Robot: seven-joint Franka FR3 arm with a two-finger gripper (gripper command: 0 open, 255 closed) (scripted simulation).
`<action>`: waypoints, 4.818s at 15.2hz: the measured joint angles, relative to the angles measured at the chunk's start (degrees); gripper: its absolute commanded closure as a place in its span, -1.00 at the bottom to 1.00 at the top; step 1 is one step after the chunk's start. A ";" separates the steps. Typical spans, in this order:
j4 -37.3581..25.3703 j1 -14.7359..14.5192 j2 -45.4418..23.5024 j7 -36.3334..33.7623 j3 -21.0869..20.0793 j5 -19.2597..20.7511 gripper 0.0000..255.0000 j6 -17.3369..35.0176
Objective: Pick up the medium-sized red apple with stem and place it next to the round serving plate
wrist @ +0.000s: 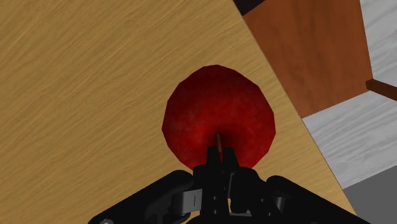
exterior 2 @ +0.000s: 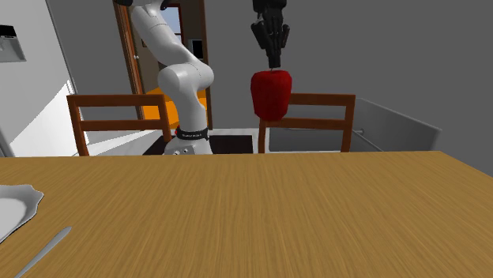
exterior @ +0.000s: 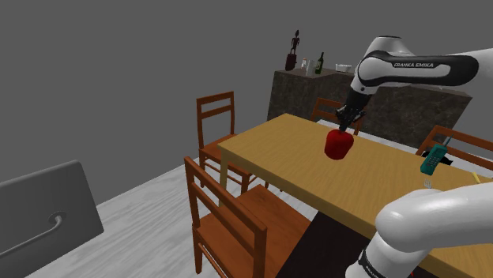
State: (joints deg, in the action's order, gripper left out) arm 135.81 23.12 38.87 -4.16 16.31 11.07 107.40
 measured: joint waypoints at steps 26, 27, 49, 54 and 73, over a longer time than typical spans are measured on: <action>0.63 10.29 23.95 16.43 9.16 10.08 1.00 -20.95; 0.47 10.91 24.91 17.76 10.15 11.02 1.00 -21.78; -18.55 16.59 33.05 47.36 28.73 30.76 1.00 -37.61; -26.62 15.04 32.08 54.76 33.11 35.25 1.00 -39.74; -39.33 10.63 32.84 68.93 44.30 45.74 1.00 -38.86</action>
State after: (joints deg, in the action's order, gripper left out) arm 96.48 33.75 71.71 64.76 60.62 56.81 68.54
